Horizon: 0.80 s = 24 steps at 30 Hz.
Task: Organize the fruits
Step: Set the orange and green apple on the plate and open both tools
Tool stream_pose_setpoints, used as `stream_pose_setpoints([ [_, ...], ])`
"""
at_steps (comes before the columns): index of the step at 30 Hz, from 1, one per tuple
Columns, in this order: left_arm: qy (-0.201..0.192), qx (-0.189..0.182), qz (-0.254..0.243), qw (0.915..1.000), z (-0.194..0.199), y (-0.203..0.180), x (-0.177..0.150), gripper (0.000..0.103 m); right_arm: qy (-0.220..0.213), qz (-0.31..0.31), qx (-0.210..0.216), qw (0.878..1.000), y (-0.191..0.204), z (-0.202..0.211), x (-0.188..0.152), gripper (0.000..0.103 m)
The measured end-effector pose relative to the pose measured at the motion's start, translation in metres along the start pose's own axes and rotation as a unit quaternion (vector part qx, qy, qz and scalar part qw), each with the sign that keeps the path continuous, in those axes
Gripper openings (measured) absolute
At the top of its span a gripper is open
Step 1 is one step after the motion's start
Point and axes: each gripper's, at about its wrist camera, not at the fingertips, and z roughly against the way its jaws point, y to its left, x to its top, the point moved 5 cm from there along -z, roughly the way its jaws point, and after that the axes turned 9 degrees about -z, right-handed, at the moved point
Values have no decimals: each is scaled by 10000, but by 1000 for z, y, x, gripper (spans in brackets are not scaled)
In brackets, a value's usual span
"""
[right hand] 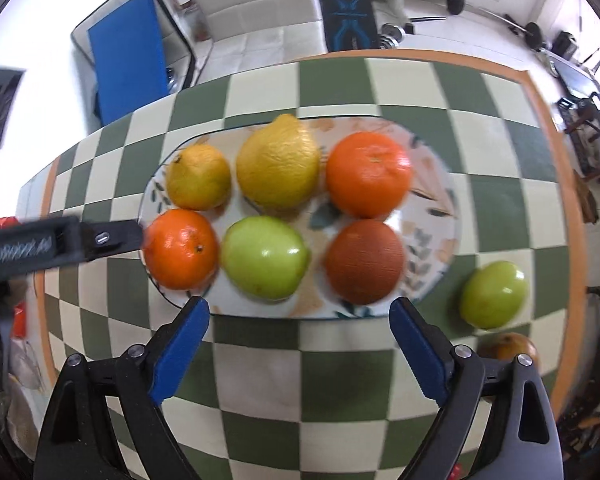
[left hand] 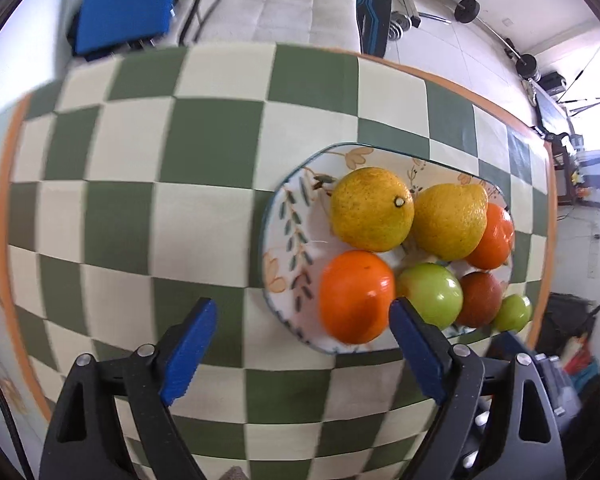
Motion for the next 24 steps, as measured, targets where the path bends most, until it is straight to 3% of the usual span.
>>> stream_pose_setpoints([
  [9,-670,772,-442,9938,46,-12,-49,94,-409,-69,-261,9988,-24,52,-20,98],
  [24,-1827,1086,-755,9742,147,-48,-126,94,-1505,-11,-199,9884,-33,192,-82,98],
])
